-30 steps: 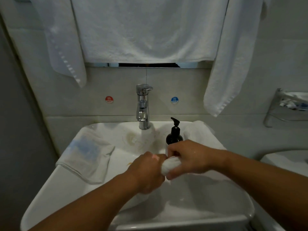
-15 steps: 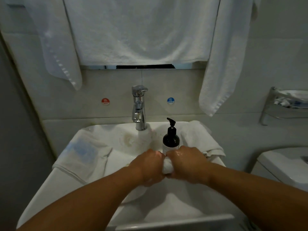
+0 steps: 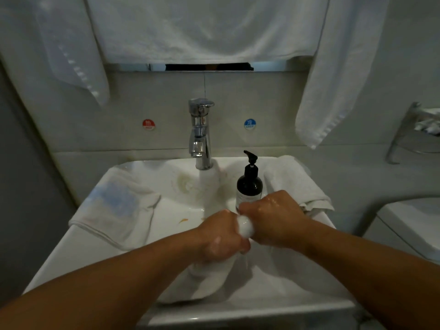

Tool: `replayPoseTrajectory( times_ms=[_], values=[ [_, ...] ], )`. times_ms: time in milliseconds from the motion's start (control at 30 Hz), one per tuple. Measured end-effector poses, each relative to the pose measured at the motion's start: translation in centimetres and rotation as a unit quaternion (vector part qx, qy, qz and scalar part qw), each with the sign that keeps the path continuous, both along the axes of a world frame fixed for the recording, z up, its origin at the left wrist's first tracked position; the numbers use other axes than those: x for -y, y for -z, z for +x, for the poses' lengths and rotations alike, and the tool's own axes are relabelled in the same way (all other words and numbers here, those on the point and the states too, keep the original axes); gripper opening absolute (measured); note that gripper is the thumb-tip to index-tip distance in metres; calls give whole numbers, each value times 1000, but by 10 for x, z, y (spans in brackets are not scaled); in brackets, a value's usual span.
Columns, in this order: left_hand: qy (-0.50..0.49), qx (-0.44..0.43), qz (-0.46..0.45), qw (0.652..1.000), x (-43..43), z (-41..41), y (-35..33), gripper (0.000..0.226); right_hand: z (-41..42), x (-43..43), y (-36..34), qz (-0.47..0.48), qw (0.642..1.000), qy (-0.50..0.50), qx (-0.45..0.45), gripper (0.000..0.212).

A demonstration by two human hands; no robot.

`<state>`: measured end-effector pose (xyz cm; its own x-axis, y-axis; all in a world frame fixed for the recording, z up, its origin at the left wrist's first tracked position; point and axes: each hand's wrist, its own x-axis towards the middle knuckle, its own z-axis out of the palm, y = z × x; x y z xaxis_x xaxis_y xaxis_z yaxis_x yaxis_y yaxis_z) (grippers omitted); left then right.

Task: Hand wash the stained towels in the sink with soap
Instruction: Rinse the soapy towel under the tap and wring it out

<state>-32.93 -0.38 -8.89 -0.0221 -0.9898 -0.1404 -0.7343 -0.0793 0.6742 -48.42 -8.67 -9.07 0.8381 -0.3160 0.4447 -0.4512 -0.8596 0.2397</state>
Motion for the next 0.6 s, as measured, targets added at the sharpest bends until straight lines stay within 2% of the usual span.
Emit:
replayPoseTrajectory(
  times_ms=[133,300,367,467,533,600],
  values=[
    [-14,-29,19,999,-1,3,-5,24,2,-1,-4,-18,999,-13,41,28],
    [39,45,-49,997,6,13,-11,39,3,0,-3,5,997,42,57,34],
    [42,68,-87,993,4,18,-8,48,1,-4,-11,68,994,78,43,28],
    [33,88,-104,990,1,29,-3,39,-2,-8,-18,202,975,91,11,36],
    [32,125,-116,985,1,34,-3,33,-4,-10,-31,332,941,61,-34,44],
    [35,156,-133,978,0,34,-6,31,-4,-7,-49,398,911,64,-85,33]
  ],
)
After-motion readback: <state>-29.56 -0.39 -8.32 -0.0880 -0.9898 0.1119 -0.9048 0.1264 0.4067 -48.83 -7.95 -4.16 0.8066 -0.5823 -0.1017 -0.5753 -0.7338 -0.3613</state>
